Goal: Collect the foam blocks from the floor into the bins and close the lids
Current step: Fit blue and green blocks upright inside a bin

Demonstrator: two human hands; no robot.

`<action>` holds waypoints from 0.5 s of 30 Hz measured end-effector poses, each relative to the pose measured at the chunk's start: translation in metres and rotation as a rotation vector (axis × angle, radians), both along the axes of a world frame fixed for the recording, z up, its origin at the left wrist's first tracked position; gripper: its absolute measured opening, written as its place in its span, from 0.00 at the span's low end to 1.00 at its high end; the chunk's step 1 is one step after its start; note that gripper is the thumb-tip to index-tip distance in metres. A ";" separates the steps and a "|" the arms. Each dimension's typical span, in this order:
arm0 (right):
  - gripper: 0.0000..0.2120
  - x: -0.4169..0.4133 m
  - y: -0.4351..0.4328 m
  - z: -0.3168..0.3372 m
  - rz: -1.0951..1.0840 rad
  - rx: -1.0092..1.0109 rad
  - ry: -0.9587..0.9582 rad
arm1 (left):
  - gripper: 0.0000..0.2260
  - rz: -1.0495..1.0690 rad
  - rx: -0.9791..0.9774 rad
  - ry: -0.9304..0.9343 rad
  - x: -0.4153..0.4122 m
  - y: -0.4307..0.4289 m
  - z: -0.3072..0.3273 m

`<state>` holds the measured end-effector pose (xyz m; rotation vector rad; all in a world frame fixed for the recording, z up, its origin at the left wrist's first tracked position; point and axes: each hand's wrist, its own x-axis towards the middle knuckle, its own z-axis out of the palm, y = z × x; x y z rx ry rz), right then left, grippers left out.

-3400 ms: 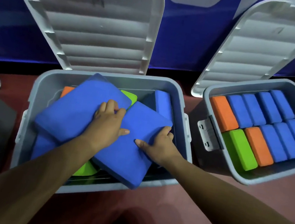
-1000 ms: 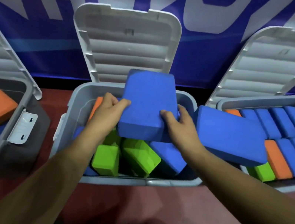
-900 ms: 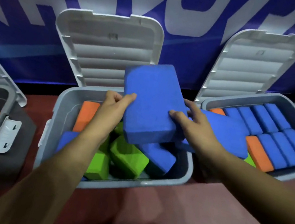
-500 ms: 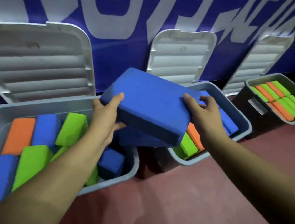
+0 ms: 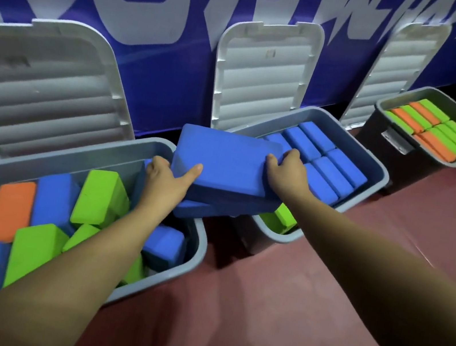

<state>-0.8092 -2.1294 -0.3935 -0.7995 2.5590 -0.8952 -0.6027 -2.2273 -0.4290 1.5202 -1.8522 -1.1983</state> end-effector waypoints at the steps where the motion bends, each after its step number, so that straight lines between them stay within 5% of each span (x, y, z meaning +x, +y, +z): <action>1: 0.20 0.005 -0.002 0.004 0.018 0.002 0.099 | 0.23 0.002 0.013 0.007 0.004 -0.002 0.002; 4: 0.19 0.037 -0.014 0.027 0.186 -0.150 0.253 | 0.17 0.034 -0.045 0.047 0.033 -0.009 0.009; 10: 0.15 0.145 -0.049 0.041 0.654 -0.245 0.121 | 0.07 -0.046 -0.303 -0.096 0.128 -0.022 0.013; 15: 0.15 0.212 -0.062 -0.006 0.866 -0.023 -0.011 | 0.25 -0.263 -0.238 -0.527 0.201 -0.023 -0.043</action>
